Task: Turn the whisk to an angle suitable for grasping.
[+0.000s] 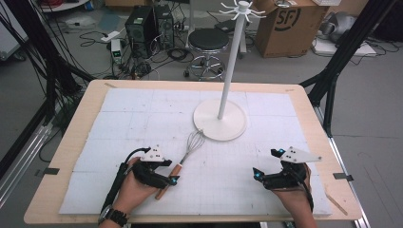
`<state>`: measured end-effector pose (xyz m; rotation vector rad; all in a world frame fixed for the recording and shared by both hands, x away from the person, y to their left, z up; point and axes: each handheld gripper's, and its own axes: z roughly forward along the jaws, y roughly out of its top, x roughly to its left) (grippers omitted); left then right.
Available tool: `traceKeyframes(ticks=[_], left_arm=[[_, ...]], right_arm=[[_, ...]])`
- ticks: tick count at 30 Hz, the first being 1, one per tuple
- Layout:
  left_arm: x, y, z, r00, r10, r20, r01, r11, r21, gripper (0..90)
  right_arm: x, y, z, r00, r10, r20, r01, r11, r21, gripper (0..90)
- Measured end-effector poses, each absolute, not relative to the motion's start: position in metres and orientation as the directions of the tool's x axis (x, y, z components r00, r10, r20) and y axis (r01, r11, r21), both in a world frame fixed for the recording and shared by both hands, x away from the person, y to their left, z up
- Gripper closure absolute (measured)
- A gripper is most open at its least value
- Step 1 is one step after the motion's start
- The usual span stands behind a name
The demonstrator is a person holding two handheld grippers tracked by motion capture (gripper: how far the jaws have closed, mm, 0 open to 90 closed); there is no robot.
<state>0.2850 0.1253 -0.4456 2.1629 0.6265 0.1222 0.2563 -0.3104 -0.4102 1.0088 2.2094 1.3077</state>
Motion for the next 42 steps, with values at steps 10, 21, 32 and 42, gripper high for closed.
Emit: traceKeyframes(ticks=[10, 21, 32, 42], left_arm=[[0.281, 0.12, -0.446, 0.886, 0.446, -0.124, 0.377, -0.539, 0.753, 49.1], [0.278, 0.118, -0.442, 0.909, 0.399, -0.119, 0.347, -0.568, 0.746, 56.7], [0.275, 0.117, -0.437, 0.924, 0.369, -0.104, 0.316, -0.58, 0.751, 66.4], [0.276, 0.118, -0.438, 0.925, 0.349, -0.151, 0.338, -0.571, 0.748, 60.0]], right_arm=[[0.259, -0.306, -0.412, -0.671, 0.74, 0.033, 0.396, 0.321, 0.861, 0.5], [0.26, -0.304, -0.411, -0.676, 0.737, 0.02, 0.385, 0.33, 0.862, 0.5], [0.259, -0.304, -0.411, -0.676, 0.737, 0.022, 0.386, 0.328, 0.862, 0.5], [0.259, -0.305, -0.409, -0.675, 0.738, 0.021, 0.383, 0.326, 0.864, 0.5]])
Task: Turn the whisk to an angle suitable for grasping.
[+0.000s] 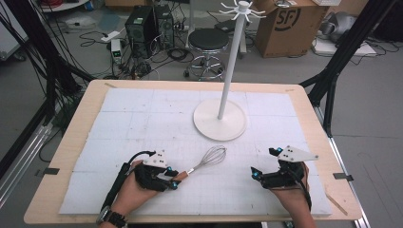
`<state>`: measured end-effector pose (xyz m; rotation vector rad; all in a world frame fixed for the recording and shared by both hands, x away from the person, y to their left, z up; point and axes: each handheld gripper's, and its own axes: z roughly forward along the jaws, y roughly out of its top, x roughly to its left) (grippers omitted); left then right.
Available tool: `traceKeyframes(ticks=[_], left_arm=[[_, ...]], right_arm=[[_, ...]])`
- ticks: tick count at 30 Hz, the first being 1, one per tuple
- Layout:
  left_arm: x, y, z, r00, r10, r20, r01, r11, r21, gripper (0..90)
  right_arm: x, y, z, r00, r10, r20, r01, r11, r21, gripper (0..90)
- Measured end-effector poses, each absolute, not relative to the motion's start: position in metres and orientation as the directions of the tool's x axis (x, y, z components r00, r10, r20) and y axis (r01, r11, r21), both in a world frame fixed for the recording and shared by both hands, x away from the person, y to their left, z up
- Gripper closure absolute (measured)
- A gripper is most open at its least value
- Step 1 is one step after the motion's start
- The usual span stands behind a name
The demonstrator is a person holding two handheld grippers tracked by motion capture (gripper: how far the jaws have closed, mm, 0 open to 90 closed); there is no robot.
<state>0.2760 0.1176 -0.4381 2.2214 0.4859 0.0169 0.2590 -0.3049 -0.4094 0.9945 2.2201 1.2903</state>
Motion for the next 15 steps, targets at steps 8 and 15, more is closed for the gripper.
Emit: traceKeyframes(ticks=[8, 15], left_arm=[[0.276, 0.1172, -0.4421, 0.92, 0.359, -0.158, 0.356, -0.595, 0.72, 55.1], [0.2731, 0.1123, -0.4406, 0.923, 0.368, -0.11, 0.331, -0.616, 0.715, 63.1]], right_arm=[[0.2589, -0.3067, -0.4092, -0.67, 0.742, 0.02, 0.382, 0.321, 0.867, 0.5], [0.259, -0.3054, -0.4093, -0.672, 0.74, 0.016, 0.38, 0.327, 0.865, 0.5]])
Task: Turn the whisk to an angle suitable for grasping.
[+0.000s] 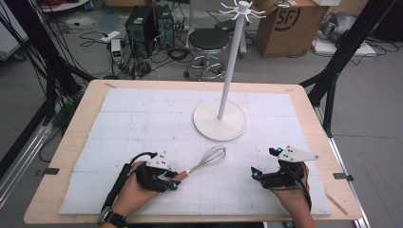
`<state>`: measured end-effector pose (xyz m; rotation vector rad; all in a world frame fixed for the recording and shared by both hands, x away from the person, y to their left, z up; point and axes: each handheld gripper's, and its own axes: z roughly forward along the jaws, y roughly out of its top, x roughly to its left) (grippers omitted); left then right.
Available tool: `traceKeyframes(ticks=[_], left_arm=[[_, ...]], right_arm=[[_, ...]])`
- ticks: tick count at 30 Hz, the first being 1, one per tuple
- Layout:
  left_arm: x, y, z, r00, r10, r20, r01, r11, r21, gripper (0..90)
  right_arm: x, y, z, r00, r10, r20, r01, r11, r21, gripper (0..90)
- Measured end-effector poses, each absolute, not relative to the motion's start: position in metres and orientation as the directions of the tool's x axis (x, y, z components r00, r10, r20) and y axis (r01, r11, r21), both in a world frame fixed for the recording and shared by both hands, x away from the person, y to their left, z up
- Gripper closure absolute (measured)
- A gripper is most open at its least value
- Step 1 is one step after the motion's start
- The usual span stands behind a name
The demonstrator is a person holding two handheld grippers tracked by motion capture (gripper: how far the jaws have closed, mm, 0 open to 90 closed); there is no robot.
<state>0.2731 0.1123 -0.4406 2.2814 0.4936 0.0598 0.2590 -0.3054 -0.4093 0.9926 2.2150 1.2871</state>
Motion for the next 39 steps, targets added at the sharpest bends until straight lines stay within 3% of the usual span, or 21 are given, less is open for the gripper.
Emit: traceKeyframes(ticks=[21, 39], left_arm=[[0.272, 0.086, -0.437, 0.948, 0.315, -0.042, 0.251, -0.661, 0.707, 68.4], [0.29, 0.018, -0.433, 0.969, 0.247, -0.018, 0.193, -0.709, 0.678, 68.8]], right_arm=[[0.262, -0.307, -0.404, -0.665, 0.746, 0.026, 0.374, 0.302, 0.877, 0.5], [0.261, -0.313, -0.401, -0.662, 0.749, 0.032, 0.362, 0.282, 0.888, 0.5]])
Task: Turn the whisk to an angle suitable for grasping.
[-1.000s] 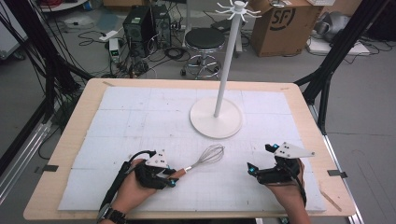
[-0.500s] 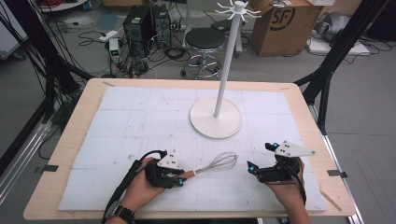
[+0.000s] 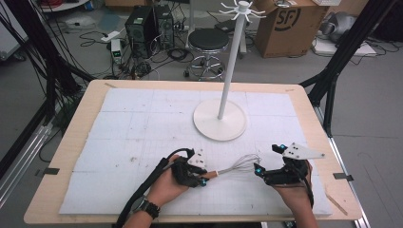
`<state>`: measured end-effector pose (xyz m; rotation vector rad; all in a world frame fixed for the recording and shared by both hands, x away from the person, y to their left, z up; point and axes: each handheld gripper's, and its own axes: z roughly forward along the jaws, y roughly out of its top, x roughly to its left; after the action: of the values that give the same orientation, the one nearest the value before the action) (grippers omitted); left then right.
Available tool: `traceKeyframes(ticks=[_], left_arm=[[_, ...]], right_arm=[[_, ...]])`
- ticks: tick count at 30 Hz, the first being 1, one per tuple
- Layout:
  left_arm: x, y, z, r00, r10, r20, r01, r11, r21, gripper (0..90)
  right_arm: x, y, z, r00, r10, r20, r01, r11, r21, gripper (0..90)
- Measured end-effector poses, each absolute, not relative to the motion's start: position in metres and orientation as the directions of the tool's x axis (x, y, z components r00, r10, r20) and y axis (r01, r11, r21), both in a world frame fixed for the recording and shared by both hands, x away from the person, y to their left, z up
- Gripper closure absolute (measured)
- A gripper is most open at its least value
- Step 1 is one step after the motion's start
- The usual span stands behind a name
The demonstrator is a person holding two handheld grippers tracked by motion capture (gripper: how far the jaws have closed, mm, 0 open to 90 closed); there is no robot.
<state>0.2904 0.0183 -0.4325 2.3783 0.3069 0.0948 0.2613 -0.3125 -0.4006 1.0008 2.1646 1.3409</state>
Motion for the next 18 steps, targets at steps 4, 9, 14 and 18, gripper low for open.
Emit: traceKeyframes(ticks=[4, 9, 14, 18], left_arm=[[0.292, 0.003, -0.432, 0.973, 0.231, -0.019, 0.183, -0.715, 0.674, 68.8], [0.294, -0.015, -0.433, 0.976, 0.215, -0.021, 0.173, -0.72, 0.672, 68.7], [0.294, -0.021, -0.433, 0.979, 0.202, -0.018, 0.162, -0.727, 0.667, 67.3], [0.291, -0.014, -0.432, 0.978, 0.204, -0.029, 0.171, -0.725, 0.667, 61.3]], right_arm=[[0.261, -0.315, -0.399, -0.66, 0.751, 0.028, 0.353, 0.277, 0.894, 0.6], [0.26, -0.318, -0.398, -0.653, 0.757, 0.031, 0.353, 0.267, 0.897, 0.5], [0.259, -0.32, -0.398, -0.652, 0.757, 0.031, 0.352, 0.267, 0.897, 0.5], [0.258, -0.321, -0.398, -0.648, 0.761, 0.037, 0.359, 0.262, 0.896, 0.6]])
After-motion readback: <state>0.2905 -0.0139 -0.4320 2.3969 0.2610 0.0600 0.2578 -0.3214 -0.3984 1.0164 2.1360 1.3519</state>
